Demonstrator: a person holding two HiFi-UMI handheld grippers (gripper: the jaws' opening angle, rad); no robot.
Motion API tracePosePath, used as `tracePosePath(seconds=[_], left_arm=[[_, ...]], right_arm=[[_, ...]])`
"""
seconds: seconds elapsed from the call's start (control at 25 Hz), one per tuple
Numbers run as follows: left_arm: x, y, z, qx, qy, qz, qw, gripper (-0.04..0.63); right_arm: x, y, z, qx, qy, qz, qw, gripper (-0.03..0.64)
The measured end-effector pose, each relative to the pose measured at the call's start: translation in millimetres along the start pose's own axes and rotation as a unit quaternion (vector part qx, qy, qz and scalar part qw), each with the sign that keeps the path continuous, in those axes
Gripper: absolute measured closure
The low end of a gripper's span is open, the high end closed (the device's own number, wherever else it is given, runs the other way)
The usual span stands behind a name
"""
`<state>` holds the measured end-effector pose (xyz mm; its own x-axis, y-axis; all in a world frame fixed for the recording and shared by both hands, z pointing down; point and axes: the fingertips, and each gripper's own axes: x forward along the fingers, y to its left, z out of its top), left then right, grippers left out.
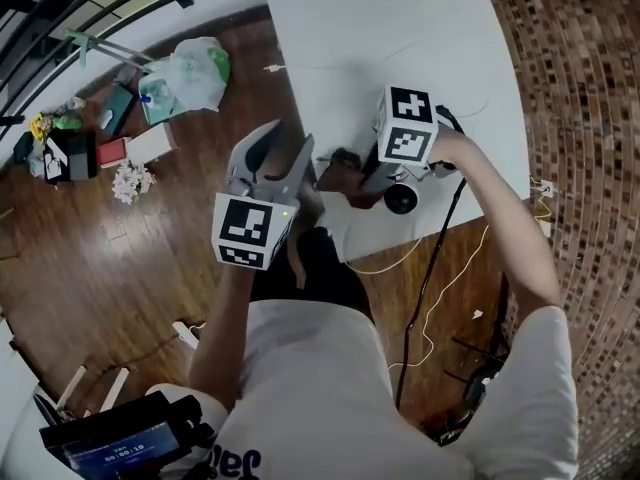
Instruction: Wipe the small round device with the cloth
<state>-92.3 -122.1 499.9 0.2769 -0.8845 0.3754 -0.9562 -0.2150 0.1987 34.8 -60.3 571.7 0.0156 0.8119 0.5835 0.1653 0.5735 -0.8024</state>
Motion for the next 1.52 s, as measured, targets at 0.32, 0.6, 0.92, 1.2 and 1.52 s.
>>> tracePosePath(seconds=[0.32, 0.6, 0.92, 1.2, 1.52], left_arm=[[-0.2, -4.8, 0.6, 0.002, 0.002, -0.007, 1.0000, 0.414], [19.9, -40.5, 5.4, 0.025, 0.013, -0.063, 0.9976, 0.414], [38.9, -105.6, 14.1, 0.059, 0.025, -0.159, 0.9853, 0.414], [39.4, -166.3, 30.1, 0.111, 0.021, -0.230, 0.9667, 0.414], [33.1, -173.0, 39.4, 0.122, 0.014, -0.225, 0.9666, 0.414]], right_arm=[[-13.3, -53.9, -20.9, 0.058, -0.013, -0.054, 0.997, 0.571], [-40.7, -69.7, -80.9, 0.141, -0.140, -0.108, 0.974, 0.571], [-17.3, -43.0, -120.4, 0.202, -0.310, -0.189, 0.910, 0.571], [17.6, -14.2, -133.0, 0.264, -0.482, -0.307, 0.777, 0.571], [63.6, 16.5, -89.5, 0.298, -0.541, -0.319, 0.719, 0.572]])
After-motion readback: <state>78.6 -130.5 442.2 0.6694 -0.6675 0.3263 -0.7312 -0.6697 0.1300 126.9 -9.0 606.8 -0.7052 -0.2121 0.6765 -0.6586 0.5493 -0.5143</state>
